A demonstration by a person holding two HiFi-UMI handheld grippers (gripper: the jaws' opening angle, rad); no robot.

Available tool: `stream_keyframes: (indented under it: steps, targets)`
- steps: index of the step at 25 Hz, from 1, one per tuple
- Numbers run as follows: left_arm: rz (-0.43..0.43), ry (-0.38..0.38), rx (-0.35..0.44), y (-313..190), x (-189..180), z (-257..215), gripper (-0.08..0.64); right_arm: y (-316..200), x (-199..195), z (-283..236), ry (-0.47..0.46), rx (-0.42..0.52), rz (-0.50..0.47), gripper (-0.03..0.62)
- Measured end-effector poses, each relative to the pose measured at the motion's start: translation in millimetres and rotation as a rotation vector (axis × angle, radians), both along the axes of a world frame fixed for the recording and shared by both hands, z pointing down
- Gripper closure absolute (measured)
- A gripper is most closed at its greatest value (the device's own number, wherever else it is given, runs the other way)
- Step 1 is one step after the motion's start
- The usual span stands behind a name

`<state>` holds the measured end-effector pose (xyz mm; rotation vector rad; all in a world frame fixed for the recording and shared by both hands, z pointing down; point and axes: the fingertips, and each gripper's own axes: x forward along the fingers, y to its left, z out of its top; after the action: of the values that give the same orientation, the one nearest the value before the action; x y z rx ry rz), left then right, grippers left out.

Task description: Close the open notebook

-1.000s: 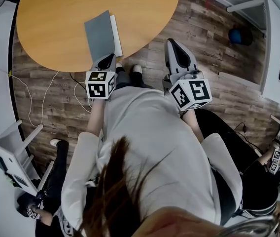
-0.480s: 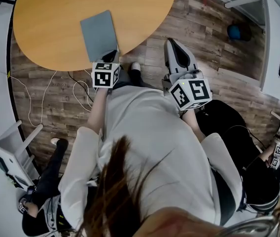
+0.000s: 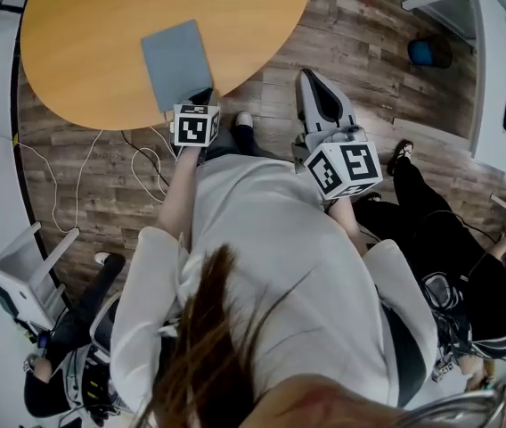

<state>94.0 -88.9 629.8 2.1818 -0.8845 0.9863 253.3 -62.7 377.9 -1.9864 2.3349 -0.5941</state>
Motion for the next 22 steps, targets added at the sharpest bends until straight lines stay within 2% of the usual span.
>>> stream_keyframes:
  steps: [12, 14, 18, 22]
  targets:
    - [-0.001, 0.025, 0.0, 1.2, 2.2, -0.5, 0.534, -1.6, -7.9, -0.6, 0.004, 0.003, -0.019, 0.589]
    - [0.018, 0.05, -0.009, 3.9, 5.0, -2.2, 0.501, -2.2, -9.1, -1.3, 0.005, 0.003, -0.019, 0.589]
    - [0.056, 0.108, -0.037, 13.5, 13.1, -6.1, 0.381, -1.5, -13.3, -1.6, 0.006, 0.004, -0.023, 0.589]
    - [0.057, 0.117, -0.035, 14.1, 15.6, -5.5, 0.369, -2.2, -15.3, 0.1, 0.005, 0.003, -0.027, 0.589]
